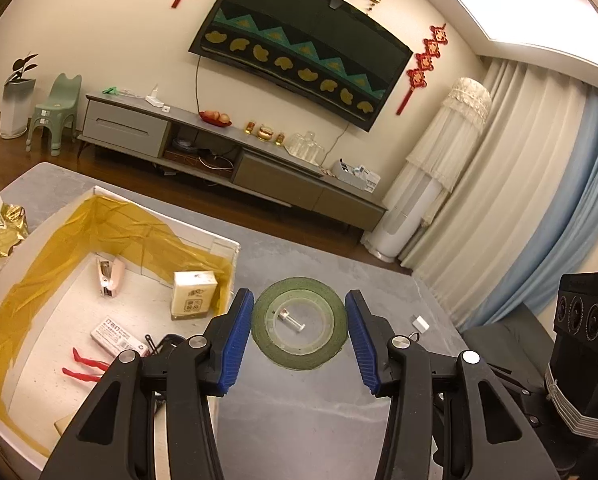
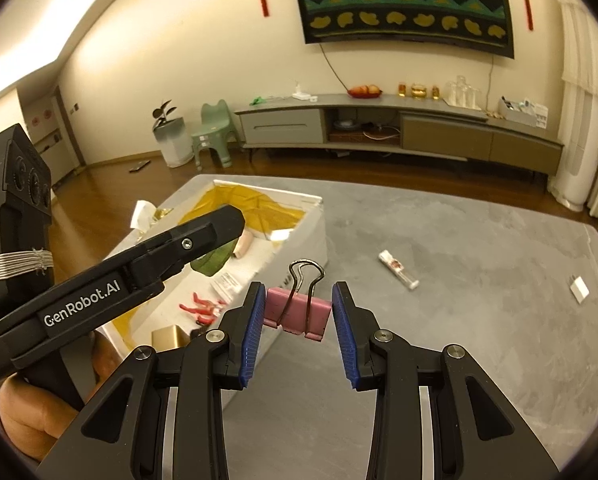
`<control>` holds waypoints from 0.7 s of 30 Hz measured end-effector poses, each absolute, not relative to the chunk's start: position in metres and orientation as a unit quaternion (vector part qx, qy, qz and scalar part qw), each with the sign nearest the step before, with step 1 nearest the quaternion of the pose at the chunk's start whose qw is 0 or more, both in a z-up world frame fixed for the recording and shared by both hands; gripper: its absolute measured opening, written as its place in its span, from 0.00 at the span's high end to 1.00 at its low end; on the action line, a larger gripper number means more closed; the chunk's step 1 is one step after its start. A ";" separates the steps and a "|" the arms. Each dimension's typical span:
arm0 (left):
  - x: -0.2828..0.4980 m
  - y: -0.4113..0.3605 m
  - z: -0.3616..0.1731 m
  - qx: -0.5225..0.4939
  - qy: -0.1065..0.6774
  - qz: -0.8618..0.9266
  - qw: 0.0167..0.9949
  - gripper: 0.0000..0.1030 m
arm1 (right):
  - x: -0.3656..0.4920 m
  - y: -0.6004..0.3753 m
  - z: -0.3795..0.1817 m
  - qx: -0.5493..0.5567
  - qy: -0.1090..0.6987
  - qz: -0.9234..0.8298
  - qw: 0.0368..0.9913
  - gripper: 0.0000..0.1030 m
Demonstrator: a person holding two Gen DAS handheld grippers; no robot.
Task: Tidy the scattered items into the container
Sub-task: 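Carry binder clip in right tool while left tool carries tape roll to box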
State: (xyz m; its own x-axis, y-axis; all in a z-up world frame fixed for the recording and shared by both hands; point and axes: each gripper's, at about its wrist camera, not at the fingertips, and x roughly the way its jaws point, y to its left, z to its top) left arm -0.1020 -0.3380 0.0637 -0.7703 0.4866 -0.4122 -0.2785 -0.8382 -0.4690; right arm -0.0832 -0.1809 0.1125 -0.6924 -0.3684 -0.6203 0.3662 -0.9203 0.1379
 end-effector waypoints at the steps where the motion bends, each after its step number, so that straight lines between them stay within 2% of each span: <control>1: -0.102 -0.341 0.064 -0.266 -0.197 0.921 0.206 0.53 | -0.084 -0.183 0.113 0.337 -0.001 -0.920 0.202 0.65; 21: -0.110 -0.411 0.058 -0.259 -0.250 0.923 0.133 0.53 | -0.115 -0.241 0.117 0.334 0.017 -0.910 0.246 0.65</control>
State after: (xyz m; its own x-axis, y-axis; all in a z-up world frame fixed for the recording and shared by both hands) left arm -0.1097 -0.4107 0.0578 -0.8304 0.3747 -0.4124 -0.1158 -0.8400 -0.5301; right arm -0.1151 -0.2410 0.1173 -0.6553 -0.4369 -0.6163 0.4593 -0.8781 0.1341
